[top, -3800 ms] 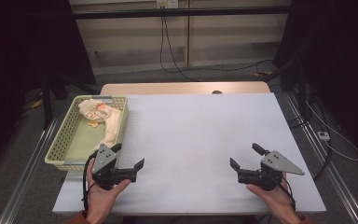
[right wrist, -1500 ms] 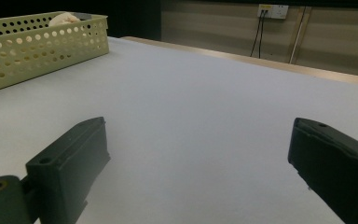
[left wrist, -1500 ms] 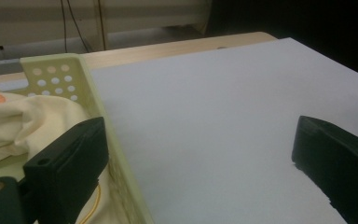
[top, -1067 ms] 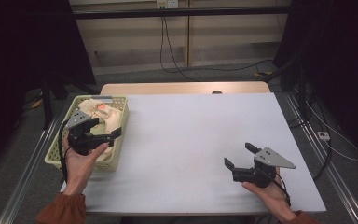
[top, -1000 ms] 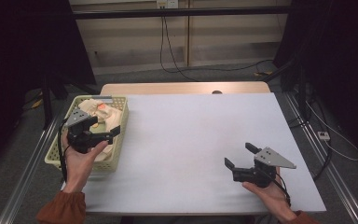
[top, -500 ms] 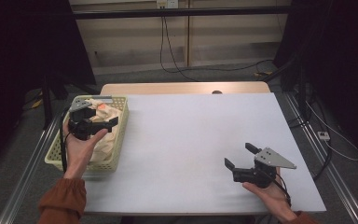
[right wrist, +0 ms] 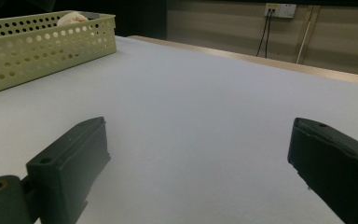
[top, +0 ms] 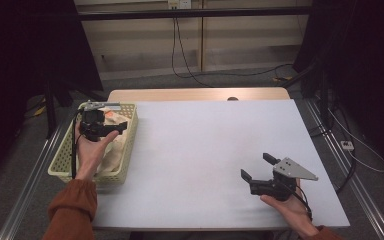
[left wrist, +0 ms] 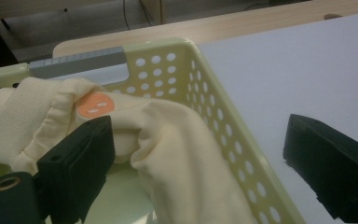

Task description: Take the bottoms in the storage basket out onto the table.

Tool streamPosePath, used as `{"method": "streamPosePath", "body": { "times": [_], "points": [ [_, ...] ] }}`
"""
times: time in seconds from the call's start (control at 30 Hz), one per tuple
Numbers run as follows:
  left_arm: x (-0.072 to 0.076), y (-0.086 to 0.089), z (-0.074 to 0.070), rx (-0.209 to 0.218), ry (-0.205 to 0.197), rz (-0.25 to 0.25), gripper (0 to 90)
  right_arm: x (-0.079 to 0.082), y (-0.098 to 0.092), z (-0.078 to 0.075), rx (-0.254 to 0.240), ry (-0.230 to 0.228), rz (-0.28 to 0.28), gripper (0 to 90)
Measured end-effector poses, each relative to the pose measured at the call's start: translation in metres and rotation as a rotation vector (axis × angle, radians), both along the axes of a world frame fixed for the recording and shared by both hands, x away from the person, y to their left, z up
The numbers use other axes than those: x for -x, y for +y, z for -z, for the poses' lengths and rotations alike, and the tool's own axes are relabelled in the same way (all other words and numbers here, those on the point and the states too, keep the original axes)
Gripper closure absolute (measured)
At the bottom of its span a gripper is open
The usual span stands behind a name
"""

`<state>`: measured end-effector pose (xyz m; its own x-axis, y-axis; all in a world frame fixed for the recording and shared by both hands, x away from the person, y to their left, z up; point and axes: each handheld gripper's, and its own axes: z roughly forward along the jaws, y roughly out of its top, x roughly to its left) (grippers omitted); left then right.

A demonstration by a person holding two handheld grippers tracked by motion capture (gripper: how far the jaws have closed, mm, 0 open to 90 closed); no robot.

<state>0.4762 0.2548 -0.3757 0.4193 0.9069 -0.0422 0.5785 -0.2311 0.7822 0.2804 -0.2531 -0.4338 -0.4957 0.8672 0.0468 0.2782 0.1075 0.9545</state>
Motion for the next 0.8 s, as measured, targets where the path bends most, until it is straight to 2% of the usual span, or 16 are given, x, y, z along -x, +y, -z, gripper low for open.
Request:
{"method": "streamPosePath", "body": {
  "times": [0.07,0.17,0.3,0.33,0.47,0.63,0.73,0.8],
  "points": [
    [-0.006,-0.001,0.004,-0.008,0.024,-0.005,10.7,0.000,0.001,0.000,0.001,0.006,-0.002,5.5],
    [-0.012,-0.003,0.006,-0.041,0.038,-0.013,11.2,0.000,0.003,0.000,0.010,0.005,-0.009,5.6],
    [-0.019,-0.004,0.009,-0.038,0.036,-0.034,12.7,0.000,0.002,0.001,0.011,0.008,-0.015,5.7],
    [-0.021,-0.003,0.010,-0.054,0.047,-0.038,12.4,0.000,0.002,0.001,0.010,0.008,-0.015,5.7],
    [-0.026,-0.004,0.018,-0.064,0.088,-0.050,12.4,0.000,0.002,0.001,0.009,0.010,-0.016,5.7],
    [-0.031,-0.005,0.029,-0.128,0.149,-0.066,12.5,0.000,0.002,0.001,0.010,0.016,-0.016,5.6],
    [-0.035,-0.006,0.035,-0.154,0.198,-0.053,11.3,0.000,0.003,0.001,0.014,0.019,-0.020,5.7],
    [-0.036,-0.005,0.037,-0.161,0.208,-0.054,10.6,0.000,0.003,0.002,0.015,0.021,-0.020,5.6]
  ]
}}
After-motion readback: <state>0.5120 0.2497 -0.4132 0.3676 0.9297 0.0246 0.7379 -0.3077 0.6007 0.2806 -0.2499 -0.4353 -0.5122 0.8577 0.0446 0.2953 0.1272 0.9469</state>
